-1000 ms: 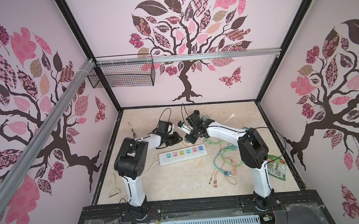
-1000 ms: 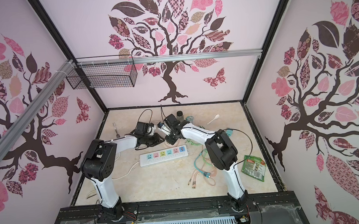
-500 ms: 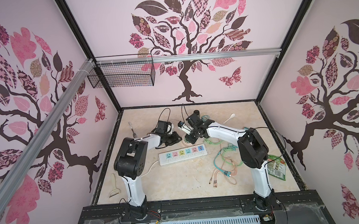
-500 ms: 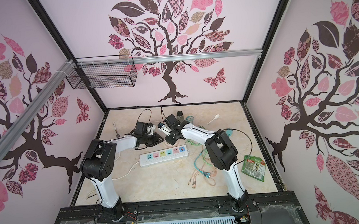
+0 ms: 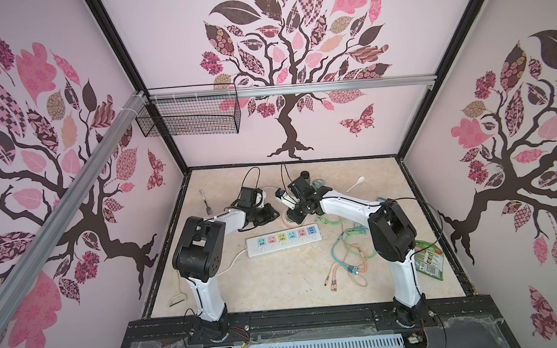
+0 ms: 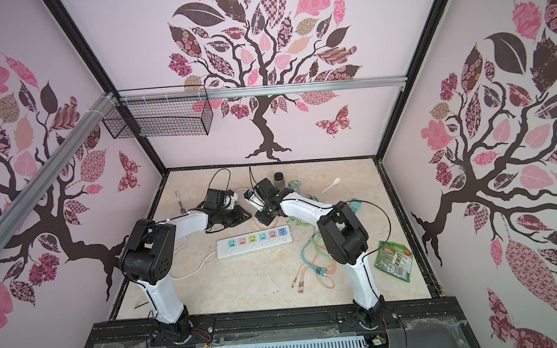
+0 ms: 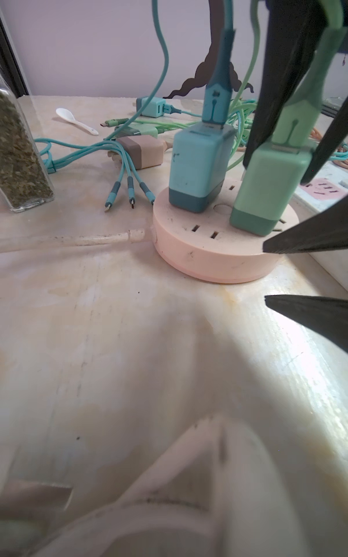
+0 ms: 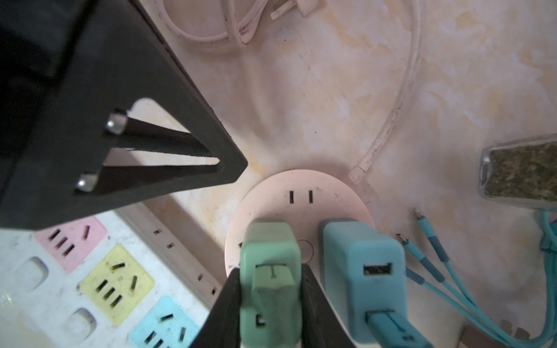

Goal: Insert the plug
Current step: 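Lower the mint green plug into the pink socket beside the teal plug, then open the right gripper and lift it off the inserted plug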

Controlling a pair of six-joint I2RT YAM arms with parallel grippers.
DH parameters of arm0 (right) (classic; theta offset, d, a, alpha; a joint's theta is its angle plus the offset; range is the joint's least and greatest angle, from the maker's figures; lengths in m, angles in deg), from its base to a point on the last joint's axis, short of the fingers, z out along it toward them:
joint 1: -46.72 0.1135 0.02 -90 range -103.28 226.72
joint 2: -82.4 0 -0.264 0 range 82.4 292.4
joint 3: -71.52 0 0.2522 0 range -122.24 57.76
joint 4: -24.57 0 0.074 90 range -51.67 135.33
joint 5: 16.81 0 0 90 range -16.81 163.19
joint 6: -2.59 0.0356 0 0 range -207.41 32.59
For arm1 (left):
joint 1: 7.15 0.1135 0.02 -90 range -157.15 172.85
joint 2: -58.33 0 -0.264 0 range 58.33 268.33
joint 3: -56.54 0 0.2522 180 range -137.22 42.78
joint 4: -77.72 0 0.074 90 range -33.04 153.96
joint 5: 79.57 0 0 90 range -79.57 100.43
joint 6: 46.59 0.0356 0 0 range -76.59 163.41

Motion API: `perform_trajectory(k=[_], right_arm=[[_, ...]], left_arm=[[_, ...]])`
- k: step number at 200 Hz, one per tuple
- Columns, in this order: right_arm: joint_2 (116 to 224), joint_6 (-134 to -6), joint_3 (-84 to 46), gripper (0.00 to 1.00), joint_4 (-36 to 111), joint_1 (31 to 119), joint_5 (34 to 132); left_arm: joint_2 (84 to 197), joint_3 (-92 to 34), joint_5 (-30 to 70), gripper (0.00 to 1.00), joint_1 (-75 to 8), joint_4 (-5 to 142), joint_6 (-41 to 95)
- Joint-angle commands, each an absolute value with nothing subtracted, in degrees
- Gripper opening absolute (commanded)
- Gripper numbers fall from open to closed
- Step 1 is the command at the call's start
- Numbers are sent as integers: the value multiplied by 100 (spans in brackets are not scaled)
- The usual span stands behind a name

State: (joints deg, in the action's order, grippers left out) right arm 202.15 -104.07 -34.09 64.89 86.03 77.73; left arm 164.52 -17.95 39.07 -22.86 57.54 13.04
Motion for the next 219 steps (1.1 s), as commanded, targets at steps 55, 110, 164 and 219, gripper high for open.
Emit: perform_trajectory(k=[55, 110, 164, 219], right_arm=[[20695, -10194, -3271, 16, 7322, 8546, 7538], [20601, -10112, -3504, 25, 7345, 8539, 7635], [20414, -9991, -3605, 35, 7364, 8542, 7752], [20206, -9892, -3727, 41, 7423, 8544, 7905]], left_arm=[[15998, -1571, 3943, 28, -2227, 5756, 1242], [15721, -1506, 3900, 29, -2209, 5588, 1308], [15673, -1435, 3912, 30, -2201, 5592, 1301], [15641, -1426, 3925, 30, -2201, 5587, 1315]])
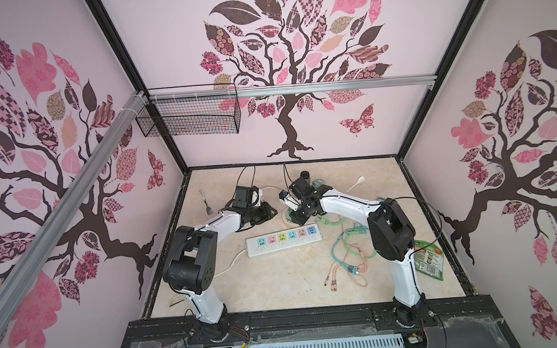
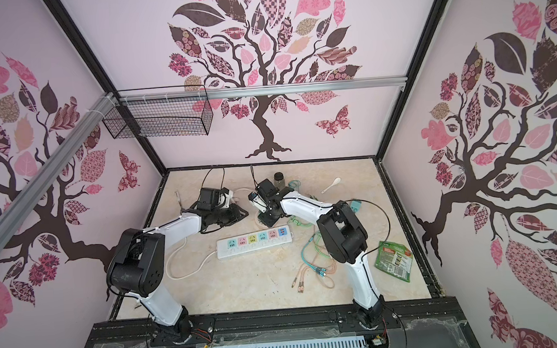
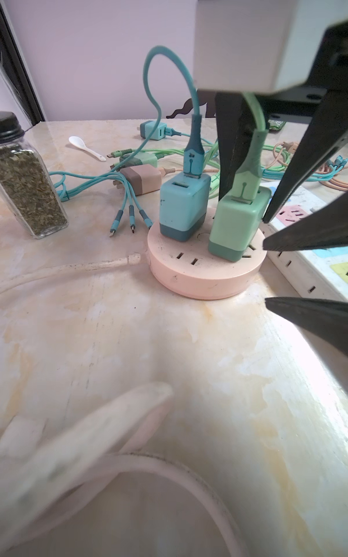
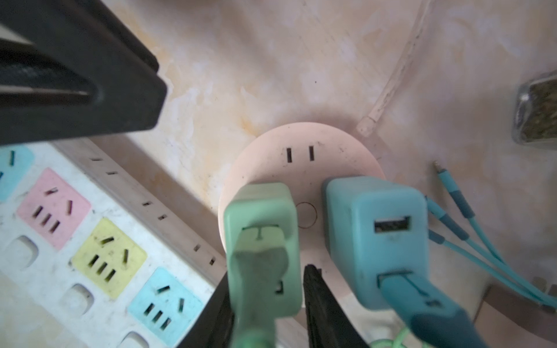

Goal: Insert the plug
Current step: 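Open the right gripper and lift it off the inserted plug, then move the right gripper toward the mint green charger cube among the cables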

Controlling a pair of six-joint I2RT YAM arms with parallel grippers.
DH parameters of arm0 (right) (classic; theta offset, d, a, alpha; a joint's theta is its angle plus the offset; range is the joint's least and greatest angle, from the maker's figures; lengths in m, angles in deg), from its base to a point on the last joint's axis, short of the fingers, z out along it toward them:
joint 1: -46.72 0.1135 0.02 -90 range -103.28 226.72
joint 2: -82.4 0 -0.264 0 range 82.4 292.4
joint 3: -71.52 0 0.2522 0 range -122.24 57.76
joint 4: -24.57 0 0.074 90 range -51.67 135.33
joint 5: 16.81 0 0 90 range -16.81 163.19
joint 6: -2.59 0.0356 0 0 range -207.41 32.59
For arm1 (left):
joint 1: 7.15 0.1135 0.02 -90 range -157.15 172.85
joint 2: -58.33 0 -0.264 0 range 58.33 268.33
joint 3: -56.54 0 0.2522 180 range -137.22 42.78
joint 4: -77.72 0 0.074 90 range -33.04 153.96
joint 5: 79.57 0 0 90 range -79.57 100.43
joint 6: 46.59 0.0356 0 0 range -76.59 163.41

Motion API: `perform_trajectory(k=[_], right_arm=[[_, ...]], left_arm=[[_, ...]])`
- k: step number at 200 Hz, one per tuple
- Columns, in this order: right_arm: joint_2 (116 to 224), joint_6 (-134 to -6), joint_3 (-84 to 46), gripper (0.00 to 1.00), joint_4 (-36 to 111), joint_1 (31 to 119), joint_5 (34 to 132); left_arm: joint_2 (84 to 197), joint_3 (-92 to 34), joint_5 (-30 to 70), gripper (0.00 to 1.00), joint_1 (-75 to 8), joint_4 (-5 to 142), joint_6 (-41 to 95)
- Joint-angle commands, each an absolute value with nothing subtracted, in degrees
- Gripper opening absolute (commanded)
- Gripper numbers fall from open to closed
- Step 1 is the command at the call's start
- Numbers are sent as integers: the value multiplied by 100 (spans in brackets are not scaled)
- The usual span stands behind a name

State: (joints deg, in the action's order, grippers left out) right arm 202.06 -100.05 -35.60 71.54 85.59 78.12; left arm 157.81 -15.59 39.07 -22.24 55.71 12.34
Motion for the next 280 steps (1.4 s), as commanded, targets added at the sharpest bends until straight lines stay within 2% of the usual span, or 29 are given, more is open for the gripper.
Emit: perform_trajectory(k=[1, 81, 161, 212, 262, 280], right_arm=[[20200, -9892, -3735, 41, 7425, 8541, 7911], [19619, -9757, -3603, 56, 7778, 8545, 8300], [18552, -9484, -2914, 58, 7622, 8368, 9206], [18326, -9417, -2579, 60, 7646, 8116, 9664], [18037, -9326, -2230, 61, 7358, 7831, 11845], [17765, -8988, -1950, 59, 6844, 7637, 12128]], left_arm=[[15637, -1426, 3926, 30, -2201, 5592, 1312], [15647, -1444, 3950, 30, -2199, 5593, 1307], [15677, -1475, 4000, 30, -2198, 5570, 1309], [15677, -1473, 4022, 30, -2198, 5561, 1310], [15659, -1534, 4057, 30, -2193, 5484, 1333], [15628, -1544, 4040, 31, -2194, 5441, 1352]])
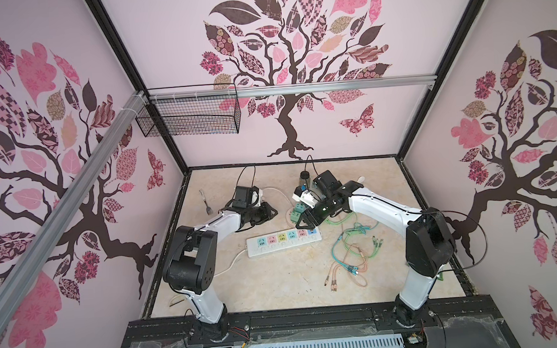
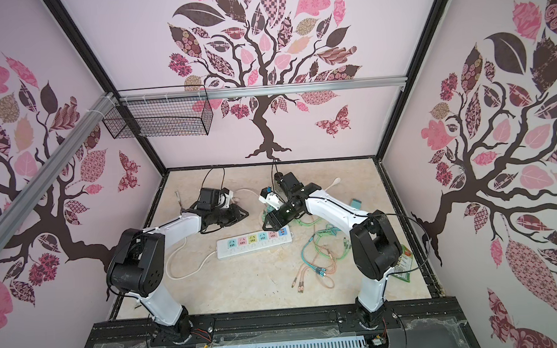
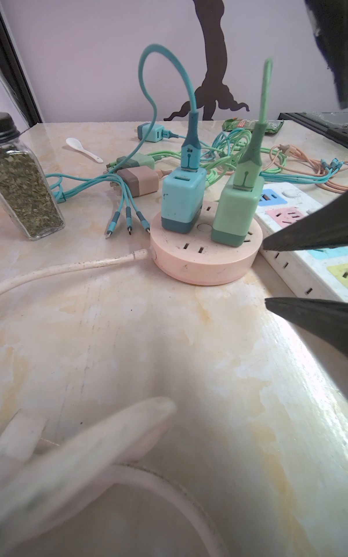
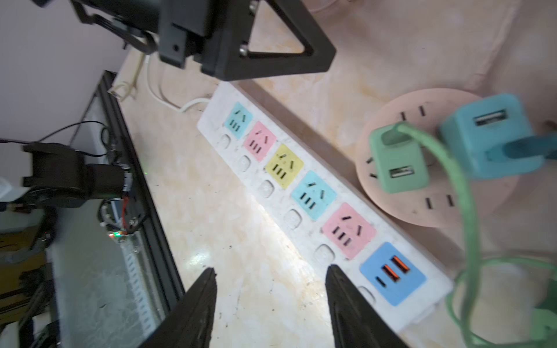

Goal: Insert the plug
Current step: 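Move the right gripper toward the mint green charger cube among the cables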

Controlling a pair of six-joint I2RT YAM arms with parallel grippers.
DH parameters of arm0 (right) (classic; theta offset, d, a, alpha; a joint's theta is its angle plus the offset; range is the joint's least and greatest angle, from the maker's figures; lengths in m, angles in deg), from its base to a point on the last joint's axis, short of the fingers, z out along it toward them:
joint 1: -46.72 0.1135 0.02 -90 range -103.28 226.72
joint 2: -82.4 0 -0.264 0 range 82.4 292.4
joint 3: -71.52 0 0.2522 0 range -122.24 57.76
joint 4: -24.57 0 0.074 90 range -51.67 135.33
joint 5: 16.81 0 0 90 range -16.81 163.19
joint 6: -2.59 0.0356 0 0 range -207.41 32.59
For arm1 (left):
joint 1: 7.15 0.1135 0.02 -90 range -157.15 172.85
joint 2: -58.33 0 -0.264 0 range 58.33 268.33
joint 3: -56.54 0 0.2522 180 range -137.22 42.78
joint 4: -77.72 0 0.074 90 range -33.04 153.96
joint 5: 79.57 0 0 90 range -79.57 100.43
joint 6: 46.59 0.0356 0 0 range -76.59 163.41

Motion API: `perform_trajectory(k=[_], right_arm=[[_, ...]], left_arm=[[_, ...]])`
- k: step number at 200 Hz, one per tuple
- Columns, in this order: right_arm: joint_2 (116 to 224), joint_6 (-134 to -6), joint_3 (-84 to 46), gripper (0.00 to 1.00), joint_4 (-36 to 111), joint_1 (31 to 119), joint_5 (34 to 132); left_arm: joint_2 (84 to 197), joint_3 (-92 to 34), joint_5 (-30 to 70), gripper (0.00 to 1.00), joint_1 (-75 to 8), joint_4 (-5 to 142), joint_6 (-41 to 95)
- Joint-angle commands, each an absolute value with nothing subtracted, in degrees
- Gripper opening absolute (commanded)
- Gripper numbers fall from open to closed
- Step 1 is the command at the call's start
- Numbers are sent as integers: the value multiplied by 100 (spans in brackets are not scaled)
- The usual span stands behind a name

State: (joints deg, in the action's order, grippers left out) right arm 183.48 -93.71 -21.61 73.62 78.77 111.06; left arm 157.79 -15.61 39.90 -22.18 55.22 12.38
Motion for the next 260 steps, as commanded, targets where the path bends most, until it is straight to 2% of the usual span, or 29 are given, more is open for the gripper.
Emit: perform_trajectory(k=[1, 25, 48, 74, 107, 158, 199, 260], right_arm=[[17749, -8961, -1936, 59, 6815, 7626, 12123], [17388, -8368, -1614, 54, 6176, 7307, 11341], [17233, -7880, -1419, 48, 5894, 7001, 10091], [17230, -7470, -1248, 47, 5858, 6799, 8578], [17366, -7130, -992, 44, 5877, 6620, 7517], [17838, -7049, -787, 38, 5933, 6467, 6684], [18071, -6673, -439, 34, 5731, 6186, 6629], [18266, -6437, -149, 39, 5435, 6091, 6764]], left_arm=[[15626, -1542, 4044, 31, -2193, 5435, 1352], [15580, -1538, 4009, 31, -2197, 5396, 1356], [15547, -1524, 3998, 31, -2195, 5388, 1350], [15495, -1508, 3988, 31, -2199, 5366, 1337], [15381, -1465, 3961, 31, -2196, 5290, 1362], [15157, -1395, 3894, 32, -2188, 5201, 1378], [14953, -1365, 3785, 33, -2190, 5044, 1504], [14765, -1363, 3750, 33, -2174, 4958, 1537]])
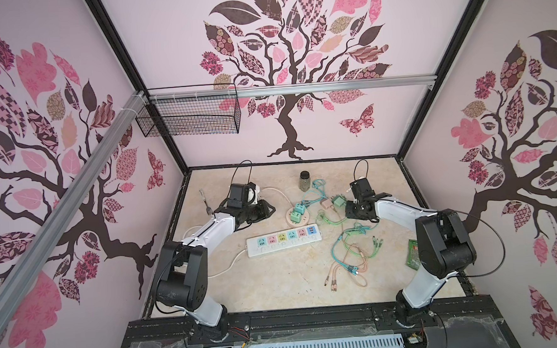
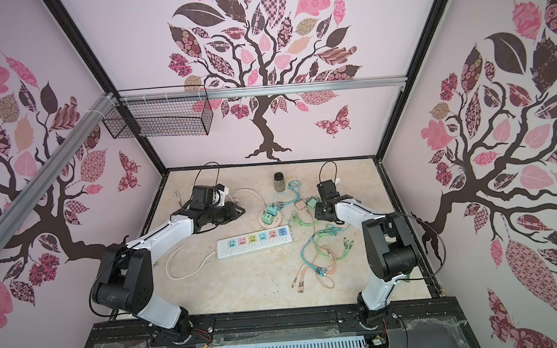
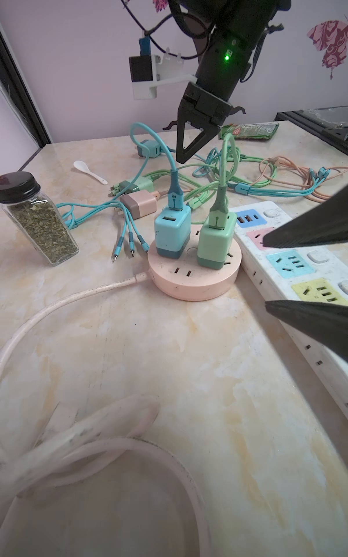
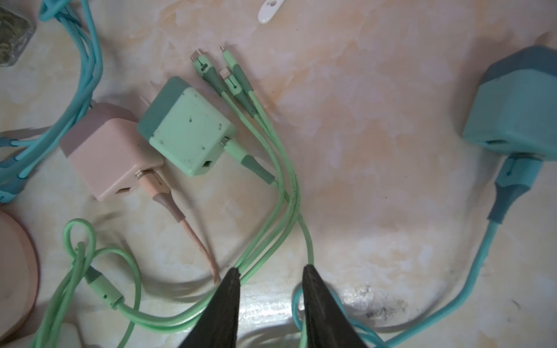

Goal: Insert the plug
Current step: 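Move the right gripper toward the mint green charger cube among the cables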

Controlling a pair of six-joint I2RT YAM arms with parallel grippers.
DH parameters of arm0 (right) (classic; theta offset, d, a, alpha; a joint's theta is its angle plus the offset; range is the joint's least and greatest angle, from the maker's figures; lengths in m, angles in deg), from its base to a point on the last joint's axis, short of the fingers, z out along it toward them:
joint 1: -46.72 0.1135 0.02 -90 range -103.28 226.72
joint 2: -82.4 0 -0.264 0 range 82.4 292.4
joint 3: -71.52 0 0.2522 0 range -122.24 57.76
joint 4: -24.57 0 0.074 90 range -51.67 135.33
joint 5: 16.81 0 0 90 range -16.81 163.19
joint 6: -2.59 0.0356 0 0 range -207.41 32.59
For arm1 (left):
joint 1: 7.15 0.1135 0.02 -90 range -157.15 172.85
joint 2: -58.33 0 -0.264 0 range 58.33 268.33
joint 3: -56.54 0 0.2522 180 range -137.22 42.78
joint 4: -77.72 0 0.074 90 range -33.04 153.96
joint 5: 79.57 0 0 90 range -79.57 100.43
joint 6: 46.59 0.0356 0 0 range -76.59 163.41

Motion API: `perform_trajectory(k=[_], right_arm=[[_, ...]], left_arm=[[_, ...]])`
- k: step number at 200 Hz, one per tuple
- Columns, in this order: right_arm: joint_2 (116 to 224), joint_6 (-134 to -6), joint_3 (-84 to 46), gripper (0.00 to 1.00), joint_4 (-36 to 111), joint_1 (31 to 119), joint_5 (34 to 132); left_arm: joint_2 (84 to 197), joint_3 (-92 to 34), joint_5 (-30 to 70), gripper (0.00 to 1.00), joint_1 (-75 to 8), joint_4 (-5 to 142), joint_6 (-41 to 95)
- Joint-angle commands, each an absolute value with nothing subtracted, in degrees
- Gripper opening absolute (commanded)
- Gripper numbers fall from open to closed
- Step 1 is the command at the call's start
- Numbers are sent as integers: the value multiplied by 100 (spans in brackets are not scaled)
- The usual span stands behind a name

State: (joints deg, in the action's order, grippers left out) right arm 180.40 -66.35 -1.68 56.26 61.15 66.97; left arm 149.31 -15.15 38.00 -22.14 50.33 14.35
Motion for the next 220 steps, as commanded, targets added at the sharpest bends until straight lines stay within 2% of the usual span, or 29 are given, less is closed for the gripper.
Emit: perform_trajectory(k=[1, 32, 103, 138, 203, 220], right_arm=[[18267, -6433, -148, 39, 5425, 6089, 6774], [18508, -6272, -247, 39, 5283, 6051, 6976], [19001, -6078, -521, 39, 5219, 6026, 6917], [19036, -6095, -550, 27, 5173, 6025, 6786], [18493, -6412, -542, 11, 5242, 6025, 6426], [18312, -6447, -557, 2, 5284, 6025, 6354]], left_arm=[[14759, -1364, 3750, 33, -2174, 4952, 1537], [14586, -1399, 3730, 34, -2165, 4886, 1544], [13913, -1444, 3349, 42, -2129, 4480, 1728], [13743, -1471, 3266, 43, -2104, 4369, 1791], [13667, -1439, 3249, 43, -2091, 4340, 1792], [13654, -1435, 3248, 43, -2093, 4343, 1793]])
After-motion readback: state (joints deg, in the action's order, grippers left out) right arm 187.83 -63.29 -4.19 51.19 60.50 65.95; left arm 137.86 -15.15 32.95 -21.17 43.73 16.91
